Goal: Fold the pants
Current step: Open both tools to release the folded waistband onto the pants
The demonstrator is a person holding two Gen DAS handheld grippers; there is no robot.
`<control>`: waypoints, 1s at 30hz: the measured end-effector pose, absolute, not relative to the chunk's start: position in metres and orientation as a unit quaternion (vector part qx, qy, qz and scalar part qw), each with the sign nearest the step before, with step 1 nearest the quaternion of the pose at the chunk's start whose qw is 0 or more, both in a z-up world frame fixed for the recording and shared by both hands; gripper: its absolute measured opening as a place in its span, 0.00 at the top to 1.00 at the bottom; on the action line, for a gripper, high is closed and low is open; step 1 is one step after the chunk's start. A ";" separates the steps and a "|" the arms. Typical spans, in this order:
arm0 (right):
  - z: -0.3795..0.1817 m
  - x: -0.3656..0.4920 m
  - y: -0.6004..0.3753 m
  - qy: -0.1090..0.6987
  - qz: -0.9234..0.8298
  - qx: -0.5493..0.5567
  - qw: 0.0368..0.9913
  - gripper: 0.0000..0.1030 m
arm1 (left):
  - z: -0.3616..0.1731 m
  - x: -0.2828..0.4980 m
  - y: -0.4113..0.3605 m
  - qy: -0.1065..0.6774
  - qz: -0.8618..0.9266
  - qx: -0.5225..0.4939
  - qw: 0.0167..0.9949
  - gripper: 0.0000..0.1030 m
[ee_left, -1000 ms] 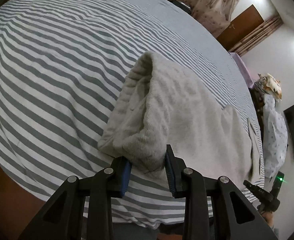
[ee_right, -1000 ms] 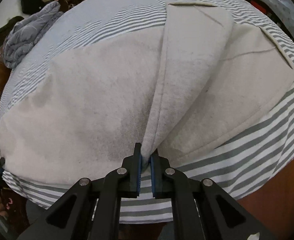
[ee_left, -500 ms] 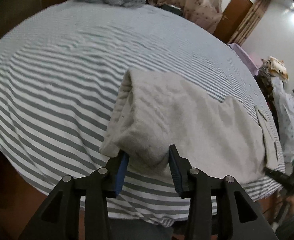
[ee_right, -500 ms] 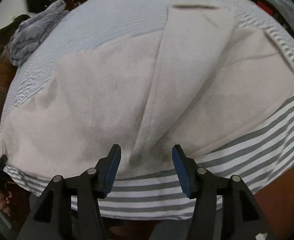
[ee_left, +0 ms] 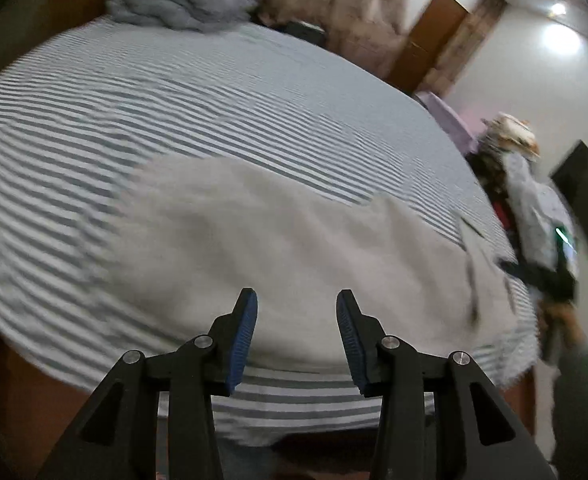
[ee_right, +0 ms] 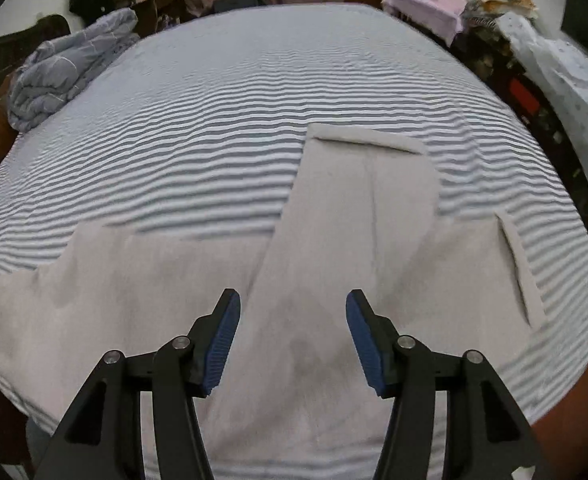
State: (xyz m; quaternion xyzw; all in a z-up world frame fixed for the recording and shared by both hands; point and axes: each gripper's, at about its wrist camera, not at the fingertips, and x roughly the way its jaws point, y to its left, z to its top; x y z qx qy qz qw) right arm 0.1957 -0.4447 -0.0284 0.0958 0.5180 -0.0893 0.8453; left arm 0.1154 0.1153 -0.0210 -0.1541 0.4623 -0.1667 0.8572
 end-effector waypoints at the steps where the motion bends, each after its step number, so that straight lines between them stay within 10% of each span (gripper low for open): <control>1: -0.032 0.213 -0.447 0.524 -0.093 0.089 0.842 0.49 | -0.024 0.120 0.093 0.471 -0.189 -0.150 0.849 0.59; 20: -0.109 0.362 -0.473 0.608 -0.195 0.013 0.770 0.48 | -0.072 0.102 -0.097 0.492 -0.378 -0.028 0.784 0.59; 30: -0.099 0.360 -0.507 0.605 -0.162 0.084 0.775 0.93 | -0.083 0.085 -0.164 0.460 -0.415 0.041 0.784 0.59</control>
